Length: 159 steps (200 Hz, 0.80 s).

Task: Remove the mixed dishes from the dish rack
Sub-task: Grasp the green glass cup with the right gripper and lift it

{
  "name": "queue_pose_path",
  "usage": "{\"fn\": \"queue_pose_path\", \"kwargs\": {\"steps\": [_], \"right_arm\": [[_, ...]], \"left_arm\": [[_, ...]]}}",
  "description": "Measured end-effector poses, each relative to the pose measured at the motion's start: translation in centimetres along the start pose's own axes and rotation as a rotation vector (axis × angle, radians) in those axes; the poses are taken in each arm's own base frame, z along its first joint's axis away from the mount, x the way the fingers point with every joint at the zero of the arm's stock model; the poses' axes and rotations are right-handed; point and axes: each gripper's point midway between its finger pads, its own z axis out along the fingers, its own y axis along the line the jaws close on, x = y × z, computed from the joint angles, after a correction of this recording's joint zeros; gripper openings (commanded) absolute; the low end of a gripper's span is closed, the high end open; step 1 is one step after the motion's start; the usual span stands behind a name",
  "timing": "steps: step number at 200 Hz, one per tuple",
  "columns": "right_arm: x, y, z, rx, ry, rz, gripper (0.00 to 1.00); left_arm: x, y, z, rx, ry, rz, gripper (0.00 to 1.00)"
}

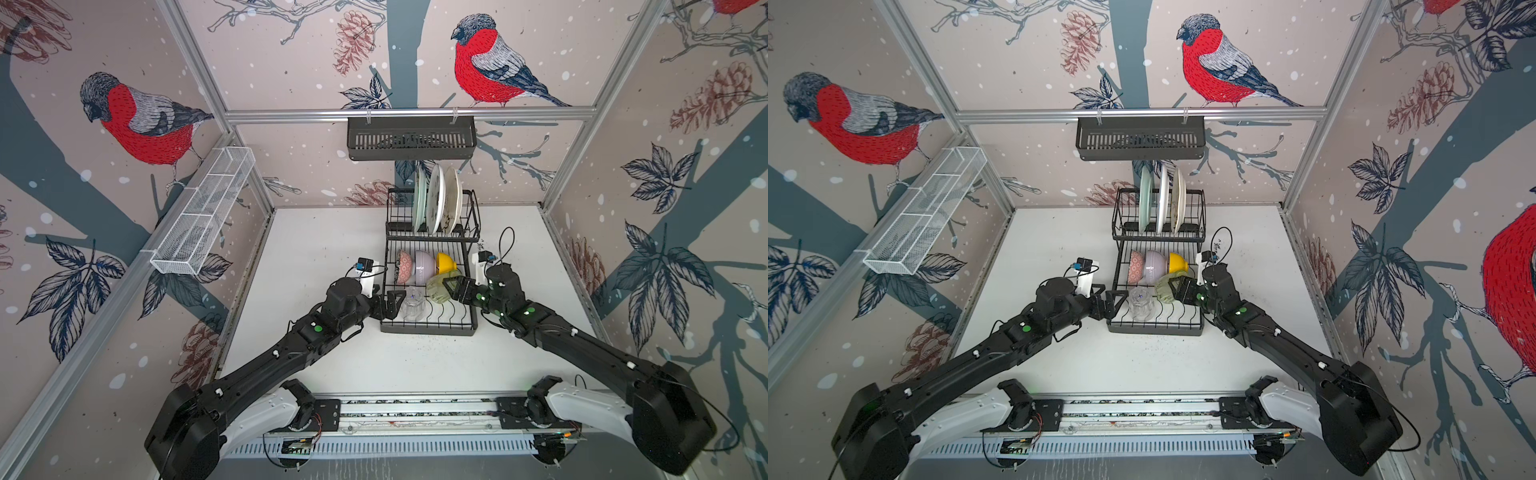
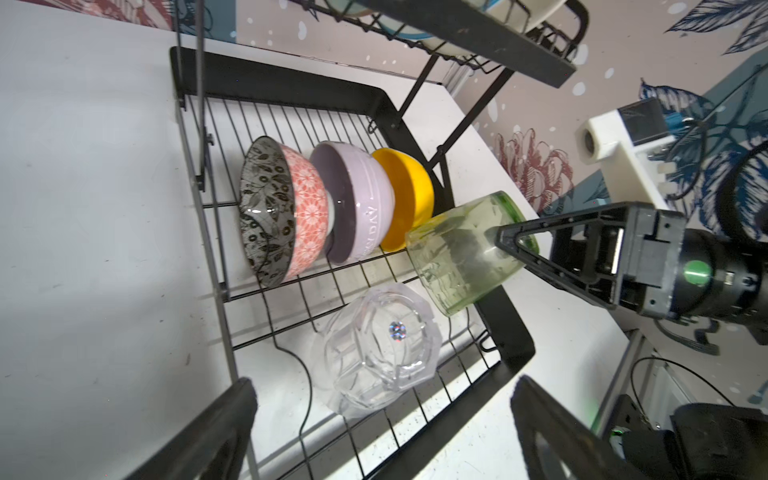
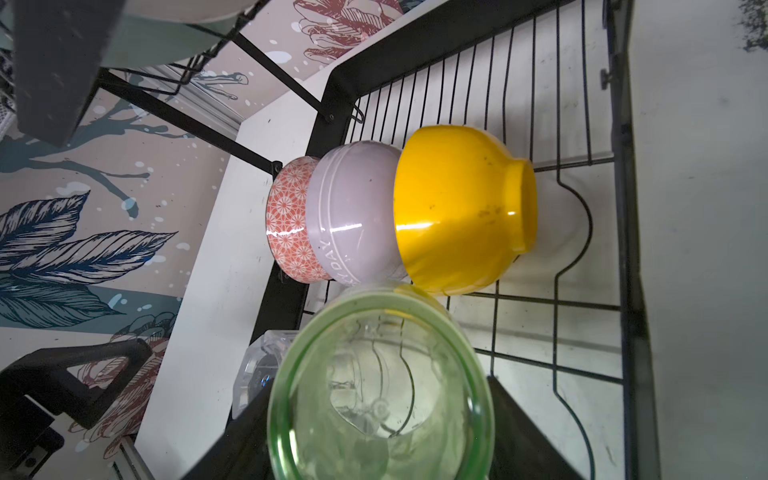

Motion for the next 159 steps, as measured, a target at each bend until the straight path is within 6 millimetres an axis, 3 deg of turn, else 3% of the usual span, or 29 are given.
{"fn": "queue_pose_path", "kwargs": {"steps": [74, 98, 122, 159], "right_arm": [[-2.0, 1.7, -1.2, -0.102, -0.054, 0.049, 0.55], [-2.7, 2.6, -1.9, -0.143, -0.075, 0.071, 0.56], [-3.2, 3.5, -2.4, -0.183, -0.090, 0.085, 0.56], [-3.5, 4.4, -2.8, -0.229, -0.090, 0.102, 0.56]], "left_arm": [[-0.6, -2.8, 0.8, 0.121, -0.024, -0.059, 0.88], [-0.8, -3.3, 1.2, 0.145, -0.029, -0.079, 0.84], [-1.2, -3.9, 1.5, 0.178, -0.043, -0.093, 0.73], [-1.2, -4.9, 2.5, 0.227, -0.039, -0.083, 0.68]]}}
